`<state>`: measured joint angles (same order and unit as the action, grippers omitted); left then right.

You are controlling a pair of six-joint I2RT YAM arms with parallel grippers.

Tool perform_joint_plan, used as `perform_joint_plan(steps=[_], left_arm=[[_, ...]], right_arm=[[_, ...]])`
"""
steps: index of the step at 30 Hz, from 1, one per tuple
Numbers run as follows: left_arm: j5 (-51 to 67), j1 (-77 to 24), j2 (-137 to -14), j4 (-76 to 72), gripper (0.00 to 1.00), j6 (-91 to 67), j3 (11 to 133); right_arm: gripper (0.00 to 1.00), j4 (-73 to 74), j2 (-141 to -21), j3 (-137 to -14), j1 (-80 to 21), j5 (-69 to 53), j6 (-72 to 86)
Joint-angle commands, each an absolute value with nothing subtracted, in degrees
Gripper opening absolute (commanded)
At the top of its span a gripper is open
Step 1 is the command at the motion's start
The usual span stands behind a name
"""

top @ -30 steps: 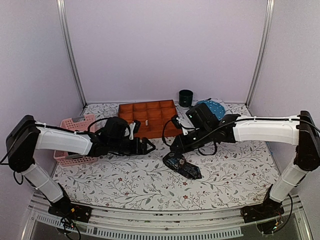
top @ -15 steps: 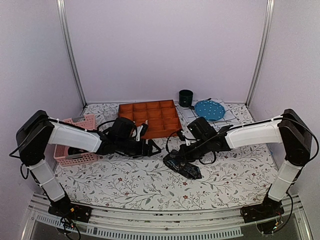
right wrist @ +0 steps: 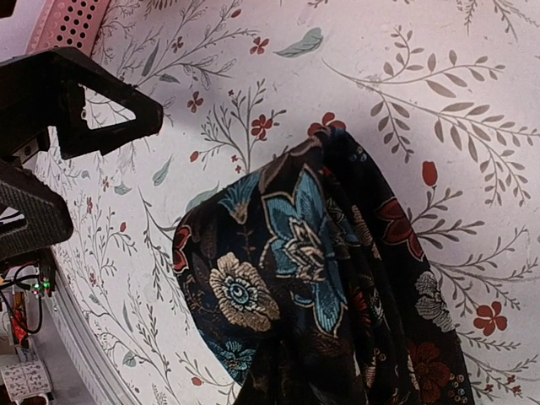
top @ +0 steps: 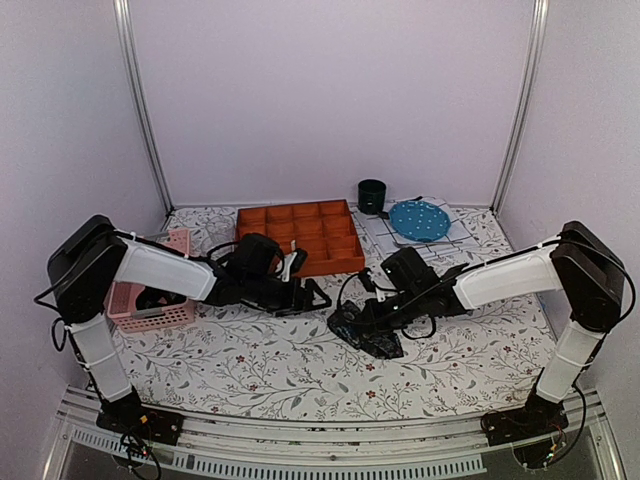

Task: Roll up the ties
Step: Roll the tie at the center of the board.

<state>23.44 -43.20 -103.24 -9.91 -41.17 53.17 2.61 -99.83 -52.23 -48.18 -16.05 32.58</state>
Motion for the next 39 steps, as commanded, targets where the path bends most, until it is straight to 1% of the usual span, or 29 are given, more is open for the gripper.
perform_joint_plan(steps=[1,7,18,27,30,33,39], left_arm=[[26.07,-43.62,-105.91,-10.53,0.80,-40.29,56.01],[27.31,-45.11,-109.97,-8.02,0.79,-38.49,60.65],[29.04,-46.11,-116.72,-5.66,0.78,-37.20,64.87],[34.10,-46.92,-119.02,-7.59,0.74,-37.37,65.06],[36.54,-47.08,-119.56,-9.16,0.70,-37.78,64.97],[37.38,-47.45,-119.99,-9.99,0.64,-38.01,64.87],[37.18,-47.53,-119.98,-11.31,0.42,-38.92,64.43]], right_arm=[[0.02,4.16,-101.00,-49.13,-47.77,-16.07,33.46],[0.01,3.04,-100.54,-47.71,-47.28,-16.60,33.37],[0.00,1.29,-100.28,-45.92,-46.88,-17.48,33.29],[0.00,0.35,-100.79,-45.69,-46.80,-17.94,33.35],[0.00,0.19,-100.81,-45.58,-46.83,-17.84,33.40],[0.00,0.03,-100.83,-45.62,-46.79,-18.09,33.44],[0.00,-0.36,-100.72,-45.64,-46.76,-19.01,33.49]])
